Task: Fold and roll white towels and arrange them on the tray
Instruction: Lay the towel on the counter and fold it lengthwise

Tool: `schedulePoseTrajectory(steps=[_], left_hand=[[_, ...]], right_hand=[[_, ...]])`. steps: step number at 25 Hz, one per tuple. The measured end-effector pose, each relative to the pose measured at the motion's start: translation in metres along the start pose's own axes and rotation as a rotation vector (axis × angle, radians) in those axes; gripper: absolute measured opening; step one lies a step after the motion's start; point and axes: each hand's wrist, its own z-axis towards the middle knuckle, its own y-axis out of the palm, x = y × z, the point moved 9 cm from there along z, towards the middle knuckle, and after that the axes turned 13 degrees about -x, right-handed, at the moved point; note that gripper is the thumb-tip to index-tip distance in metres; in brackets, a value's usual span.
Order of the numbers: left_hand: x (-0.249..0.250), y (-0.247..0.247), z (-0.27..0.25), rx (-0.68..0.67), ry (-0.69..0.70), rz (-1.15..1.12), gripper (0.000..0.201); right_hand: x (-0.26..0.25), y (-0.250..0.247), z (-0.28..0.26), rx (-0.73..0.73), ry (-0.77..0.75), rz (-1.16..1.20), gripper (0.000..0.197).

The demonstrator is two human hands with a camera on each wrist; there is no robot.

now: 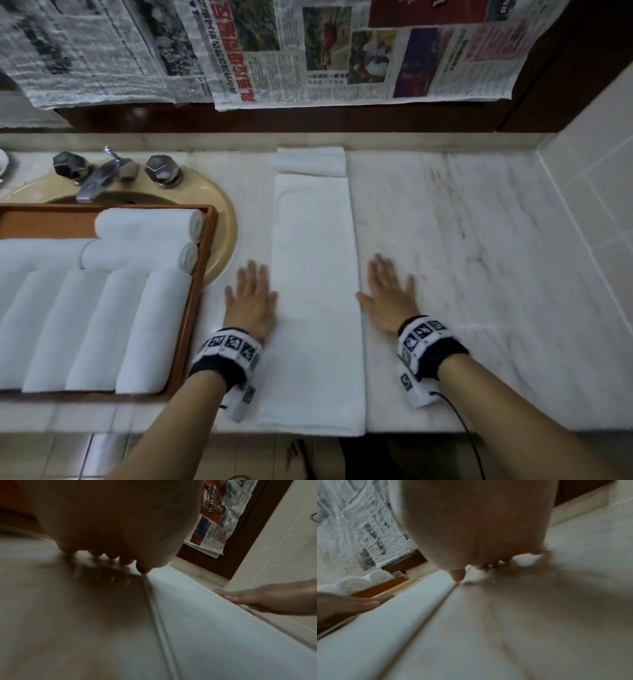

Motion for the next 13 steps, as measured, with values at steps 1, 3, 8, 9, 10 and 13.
schedulePoseTrajectory(steps=[1,3,8,9,10,13], left_hand=[[-0.019,0.001,-0.013,0.035,-0.070,-0.037,0.061],[0.002,0.017,-0.036,0.046,0.099,0.017,0.064],[-0.009,0.069,-0.067,0.024,0.149,0.119,0.057],[-0.034,0.062,-0.070,0.038,0.011,0.073,0.057],[-0.043,0.059,-0.077,0.041,-0.038,0.072,0.058],[0.015,0.081,-0.095,0.063,0.304,0.197,0.062]], right_hand=[[0.010,0.005,-0.013,0.028,0.080,0.076,0.072],[-0.021,0.027,-0.042,0.077,-0.026,0.050,0.071],[-0.027,0.083,-0.064,0.048,-0.038,0.002,0.066],[-0.005,0.079,-0.066,0.052,0.096,0.073,0.066],[0.007,0.078,-0.074,0.060,0.175,0.079,0.066],[-0.045,0.096,-0.091,0.147,-0.045,-0.062,0.066]])
